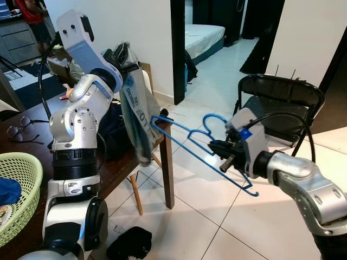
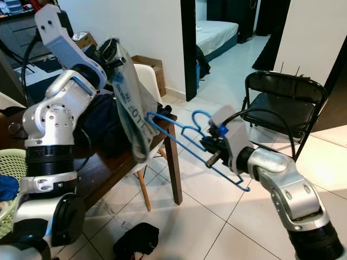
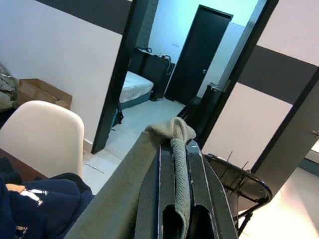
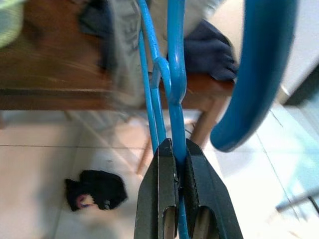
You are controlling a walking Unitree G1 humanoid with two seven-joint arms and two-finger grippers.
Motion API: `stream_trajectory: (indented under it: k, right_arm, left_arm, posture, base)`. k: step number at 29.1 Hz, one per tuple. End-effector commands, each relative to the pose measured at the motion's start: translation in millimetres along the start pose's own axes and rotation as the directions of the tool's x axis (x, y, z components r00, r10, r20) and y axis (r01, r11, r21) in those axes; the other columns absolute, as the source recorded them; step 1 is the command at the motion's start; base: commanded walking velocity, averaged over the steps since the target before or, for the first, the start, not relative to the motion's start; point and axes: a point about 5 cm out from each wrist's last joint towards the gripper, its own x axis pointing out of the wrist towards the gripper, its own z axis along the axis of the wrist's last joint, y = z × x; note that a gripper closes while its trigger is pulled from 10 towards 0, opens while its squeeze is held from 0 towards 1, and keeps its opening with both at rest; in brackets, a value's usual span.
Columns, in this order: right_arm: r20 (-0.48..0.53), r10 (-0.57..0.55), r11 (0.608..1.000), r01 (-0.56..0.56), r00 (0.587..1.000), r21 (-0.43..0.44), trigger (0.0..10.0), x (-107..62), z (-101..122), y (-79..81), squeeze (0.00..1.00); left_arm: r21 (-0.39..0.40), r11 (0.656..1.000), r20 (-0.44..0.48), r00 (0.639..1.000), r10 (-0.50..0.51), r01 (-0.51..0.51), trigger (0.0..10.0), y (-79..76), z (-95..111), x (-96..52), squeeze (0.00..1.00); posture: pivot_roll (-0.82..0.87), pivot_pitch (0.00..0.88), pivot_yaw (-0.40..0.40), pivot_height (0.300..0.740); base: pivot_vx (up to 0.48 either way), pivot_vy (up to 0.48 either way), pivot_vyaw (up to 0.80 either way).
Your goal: Hang hanger
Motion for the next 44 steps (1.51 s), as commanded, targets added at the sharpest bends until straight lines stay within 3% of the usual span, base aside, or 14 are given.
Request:
stream_trajectory:
  k: [1,3,6,10,17,22,24,30,44]
  right_arm:
    - [0.023,0.090,0.996,-0.090,0.996,-0.029,10.0,-3.6,4,10.3,0.00]
    - [-0.006,0.131,0.991,-0.132,0.991,-0.039,10.0,-16.3,0,10.0,0.00]
    - [-0.023,0.143,0.989,-0.144,0.989,-0.044,10.0,-22.3,-2,8.8,0.00]
    - [-0.116,0.183,0.981,-0.189,0.976,-0.037,10.0,-43.3,-13,5.9,0.00]
    - [-0.135,0.230,0.972,-0.236,0.964,-0.023,10.0,-48.2,-15,11.0,0.00]
    - [-0.029,0.301,0.953,-0.302,0.953,-0.027,10.0,-40.7,-4,24.9,0.00]
    - [-0.011,0.279,0.960,-0.279,0.960,-0.037,10.0,-37.3,-2,22.3,0.00]
    - [0.009,0.073,0.994,-0.072,0.997,-0.079,10.0,-18.6,1,0.2,0.00]
    - [0.014,-0.065,0.996,0.066,0.998,-0.057,10.0,-0.7,3,-8.2,0.00]
  left_arm:
    - [-0.001,1.000,-0.002,1.000,0.005,-0.005,10.0,1.1,1,1.5,0.00]
    - [0.005,1.000,0.001,1.000,0.013,-0.013,10.0,3.4,2,1.7,0.00]
    - [0.008,1.000,0.002,1.000,0.014,-0.014,10.0,4.1,2,1.8,0.00]
    - [0.012,1.000,0.003,1.000,0.007,-0.008,10.0,2.5,3,2.8,0.00]
    - [0.012,1.000,0.002,1.000,0.003,-0.003,10.0,1.4,2,3.0,0.00]
    - [0.010,1.000,-0.001,1.000,-0.006,0.006,10.0,-1.4,2,3.2,0.00]
    - [0.008,1.000,-0.002,1.000,-0.010,0.010,10.0,-2.5,2,3.3,0.00]
    - [-0.013,1.000,-0.010,1.000,-0.026,0.026,10.0,-9.0,-1,3.8,0.00]
    - [-0.052,0.997,-0.012,0.998,-0.056,0.055,10.0,-18.9,0,4.7,0.00]
  posture:
    - [0.02,0.011,0.084,0.735]
    - [0.02,0.009,0.086,0.735]
    - [0.01,0.008,0.088,0.735]
    - [0.01,0.003,0.092,0.735]
    - [0.01,0.001,0.094,0.735]
    - [0.02,0.000,0.095,0.735]
    - [0.02,0.000,0.095,0.735]
    - [0.02,0.004,0.097,0.735]
    - [0.03,0.009,0.100,0.735]
  base:
    - [0.000,0.000,0.00]
    - [0.000,0.000,0.00]
    - [0.000,0.000,0.00]
    - [0.000,0.000,0.00]
    - [0.000,0.000,0.00]
    - [0.000,0.000,0.00]
    - [0.000,0.000,0.00]
    - [0.000,0.000,0.00]
    - [0.000,0.000,0.00]
